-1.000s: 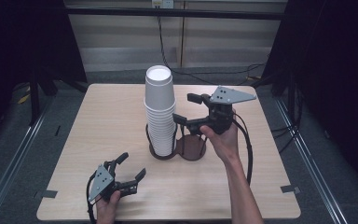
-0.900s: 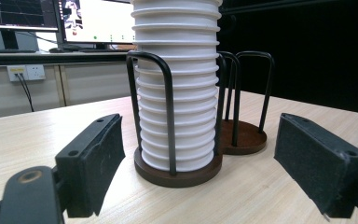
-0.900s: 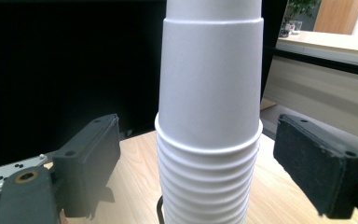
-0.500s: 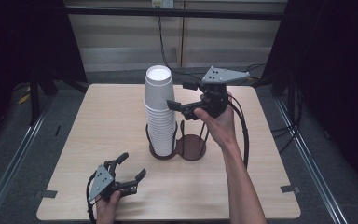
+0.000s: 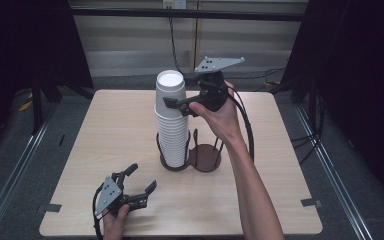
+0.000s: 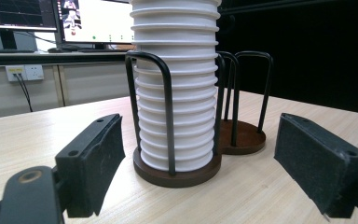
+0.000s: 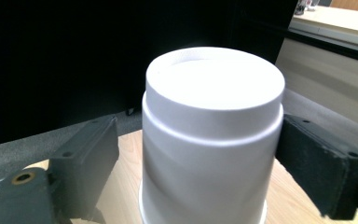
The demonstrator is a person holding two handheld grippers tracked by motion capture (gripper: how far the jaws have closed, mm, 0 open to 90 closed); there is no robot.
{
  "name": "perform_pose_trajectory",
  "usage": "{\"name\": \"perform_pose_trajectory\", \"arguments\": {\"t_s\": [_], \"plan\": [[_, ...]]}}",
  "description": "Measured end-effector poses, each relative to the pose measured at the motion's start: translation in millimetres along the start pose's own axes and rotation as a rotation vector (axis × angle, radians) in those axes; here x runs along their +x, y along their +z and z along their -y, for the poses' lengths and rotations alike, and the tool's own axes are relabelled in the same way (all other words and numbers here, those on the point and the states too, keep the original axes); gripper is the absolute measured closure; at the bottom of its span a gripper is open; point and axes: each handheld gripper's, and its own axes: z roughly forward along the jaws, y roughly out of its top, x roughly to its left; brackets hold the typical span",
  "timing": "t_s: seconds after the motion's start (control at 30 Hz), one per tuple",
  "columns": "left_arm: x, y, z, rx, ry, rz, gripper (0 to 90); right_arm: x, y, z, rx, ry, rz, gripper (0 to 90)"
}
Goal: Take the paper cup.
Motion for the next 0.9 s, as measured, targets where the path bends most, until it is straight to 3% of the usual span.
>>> {"name": "perform_pose_trajectory", "arguments": {"t_s": [0.27,0.43,0.73,0.9], "plan": [[0.1,-0.1,0.0,0.001,0.001,0.006,15.6,-4.1,15.2,-7.7,0.073,-0.001,0.015,14.5],[0.3,-0.4,-0.1,0.003,0.005,0.010,15.6,-5.3,23.5,-11.7,0.118,-0.005,-0.001,14.7],[0.5,-0.5,-0.2,0.002,0.010,0.009,15.6,-6.3,29.5,-14.4,0.174,-0.007,0.003,14.9],[0.5,-0.5,-0.2,0.002,0.008,0.010,15.6,-7.8,28.5,-14.2,0.174,0.000,-0.008,17.7]]}}
